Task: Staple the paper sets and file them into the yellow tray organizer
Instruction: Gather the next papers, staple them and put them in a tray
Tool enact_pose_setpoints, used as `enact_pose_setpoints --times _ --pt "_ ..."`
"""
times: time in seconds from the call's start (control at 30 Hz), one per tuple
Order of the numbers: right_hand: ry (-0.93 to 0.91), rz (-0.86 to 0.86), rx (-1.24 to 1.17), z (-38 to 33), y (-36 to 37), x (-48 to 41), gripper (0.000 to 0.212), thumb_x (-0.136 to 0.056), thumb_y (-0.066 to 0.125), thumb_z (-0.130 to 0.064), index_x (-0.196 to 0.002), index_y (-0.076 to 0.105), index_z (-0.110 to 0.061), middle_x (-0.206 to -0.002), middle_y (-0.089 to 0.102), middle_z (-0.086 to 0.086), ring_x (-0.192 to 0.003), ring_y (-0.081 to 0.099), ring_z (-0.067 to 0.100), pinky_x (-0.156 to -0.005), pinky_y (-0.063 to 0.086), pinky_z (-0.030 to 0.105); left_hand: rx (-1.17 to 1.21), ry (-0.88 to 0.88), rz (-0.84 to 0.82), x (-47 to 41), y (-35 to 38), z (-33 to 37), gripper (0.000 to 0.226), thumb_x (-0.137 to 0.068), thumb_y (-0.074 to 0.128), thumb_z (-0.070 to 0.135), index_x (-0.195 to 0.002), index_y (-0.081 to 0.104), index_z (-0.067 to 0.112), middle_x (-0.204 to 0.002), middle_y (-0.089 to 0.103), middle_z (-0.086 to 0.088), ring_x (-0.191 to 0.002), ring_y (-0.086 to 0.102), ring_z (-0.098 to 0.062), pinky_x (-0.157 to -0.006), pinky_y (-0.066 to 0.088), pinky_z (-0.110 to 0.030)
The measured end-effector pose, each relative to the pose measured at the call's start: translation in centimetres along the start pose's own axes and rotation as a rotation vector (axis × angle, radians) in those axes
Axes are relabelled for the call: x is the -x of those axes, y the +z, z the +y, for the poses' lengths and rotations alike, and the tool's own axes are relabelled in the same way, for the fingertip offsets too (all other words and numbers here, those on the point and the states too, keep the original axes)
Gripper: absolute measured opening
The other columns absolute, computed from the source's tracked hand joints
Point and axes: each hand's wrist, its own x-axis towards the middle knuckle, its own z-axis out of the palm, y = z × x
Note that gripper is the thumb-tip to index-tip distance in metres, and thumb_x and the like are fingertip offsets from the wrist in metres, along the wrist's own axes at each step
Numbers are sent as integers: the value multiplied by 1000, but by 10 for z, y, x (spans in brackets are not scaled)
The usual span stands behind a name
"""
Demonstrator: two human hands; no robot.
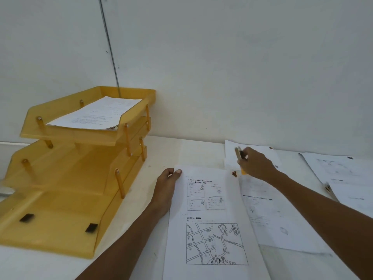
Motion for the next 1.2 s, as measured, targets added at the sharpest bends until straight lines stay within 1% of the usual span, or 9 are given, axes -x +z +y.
enact_pose_setpoints --times 0.1,0.23,0.4,0.5,0.67,0.8,0.93,1.07,1.2 --pt "116 -18 225 48 -14 13 22 -95 45 -38 -86 49 -19 -88 63 2 -87 60 28 -88 46 40 22 -5 4 1 0 3 19 -96 64 33 -99 67 14 -114 73 -14 -113 66 -39 -89 49 -41" --pt "248 -86 360 90 -26 26 17 -89 49 -34 -86 51 -18 -93 61 3 -91 61 27 -88 44 37 64 -6 -16 8 2 12 22 -99 62 33 -110 65 13 -119 72 -15 -110 68 -33 -93 51 -43" --pt "258 -54 451 93 -21 27 23 -92 48 -34 -104 51 -16 -110 59 6 -106 58 29 -96 41 39 120 -5 7 12 4 19 14 -99 63 22 -114 62 23 -108 75 -10 -93 69 -27 -82 54 -42" --pt "92 107 571 69 -15 27 37 -94 48 -36 -126 51 -16 -121 56 11 -112 54 31 -95 41 42 132 5 30 13 5 20 19 -97 65 17 -116 62 20 -101 76 -8 -91 68 -29 -83 55 -46" --pt "-225 233 203 2 -8 29 30 -96 52 -26 -123 61 -19 -119 63 9 -113 56 32 -92 44 42 117 24 33 13 3 26 22 -93 72 15 -114 65 11 -102 75 -6 -98 70 -28 -102 53 -56" --pt "-449 126 -11 -49 13 44 23 -95 52 -18 -113 67 -17 -108 68 7 -104 59 27 -89 49 41 175 -13 58 12 -2 28 30 -92 73 14 -120 64 12 -112 74 -15 -97 71 -31 -96 57 -53" --pt "-482 -126 -35 -80 43 60 25 -99 47 -23 -120 61 -18 -109 65 2 -100 60 19 -88 52 40 213 -59 97 11 -4 29 34 -93 73 16 -125 63 15 -114 72 -14 -97 71 -31 -85 61 -44" --pt "-446 -213 -84 -94 64 64 29 -99 47 -24 -124 59 -17 -114 63 4 -99 62 21 -89 54 41 191 -56 91 13 -6 31 24 -94 71 10 -118 70 12 -118 73 -12 -107 71 -34 -96 58 -51" --pt "-435 -235 -70 -102 71 64 33 -99 47 -25 -129 58 -16 -117 59 8 -104 60 24 -90 53 41 260 -99 114 12 -7 35 27 -94 68 3 -120 68 11 -119 71 -15 -108 70 -38 -93 59 -50"
